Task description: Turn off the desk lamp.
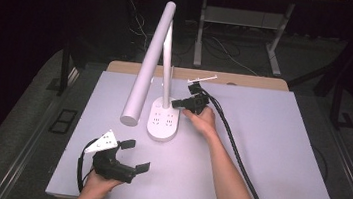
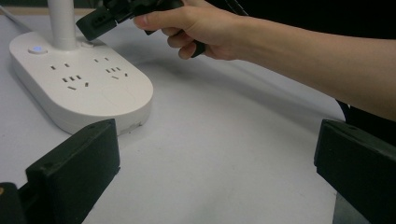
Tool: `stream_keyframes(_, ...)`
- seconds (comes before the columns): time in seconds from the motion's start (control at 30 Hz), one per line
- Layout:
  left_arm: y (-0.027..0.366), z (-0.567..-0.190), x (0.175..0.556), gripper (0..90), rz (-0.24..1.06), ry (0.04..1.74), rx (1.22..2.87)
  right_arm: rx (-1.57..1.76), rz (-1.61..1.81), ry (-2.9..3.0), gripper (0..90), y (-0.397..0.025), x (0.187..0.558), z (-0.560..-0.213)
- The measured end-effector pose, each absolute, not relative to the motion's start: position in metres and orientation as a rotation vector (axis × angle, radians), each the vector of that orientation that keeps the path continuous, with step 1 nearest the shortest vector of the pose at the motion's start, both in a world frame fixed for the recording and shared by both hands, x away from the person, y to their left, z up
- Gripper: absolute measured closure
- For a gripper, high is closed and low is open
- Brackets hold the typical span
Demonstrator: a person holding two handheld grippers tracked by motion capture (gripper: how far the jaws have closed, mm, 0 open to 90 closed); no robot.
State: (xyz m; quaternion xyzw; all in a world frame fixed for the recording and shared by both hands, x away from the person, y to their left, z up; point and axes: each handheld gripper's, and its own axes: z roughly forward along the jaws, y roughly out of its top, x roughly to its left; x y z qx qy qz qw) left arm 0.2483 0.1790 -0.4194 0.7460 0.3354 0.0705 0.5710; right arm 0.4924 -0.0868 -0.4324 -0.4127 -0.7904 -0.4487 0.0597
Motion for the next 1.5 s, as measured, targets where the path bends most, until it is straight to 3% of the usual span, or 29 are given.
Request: stream_keyframes(1.5, 0.1778, -0.4201, 0.2490, 0.0, 0.160, 0.781, 1.757, -1.225, -1.336, -2.482, 90.0, -0.0844, 0.4905, -0.4303)
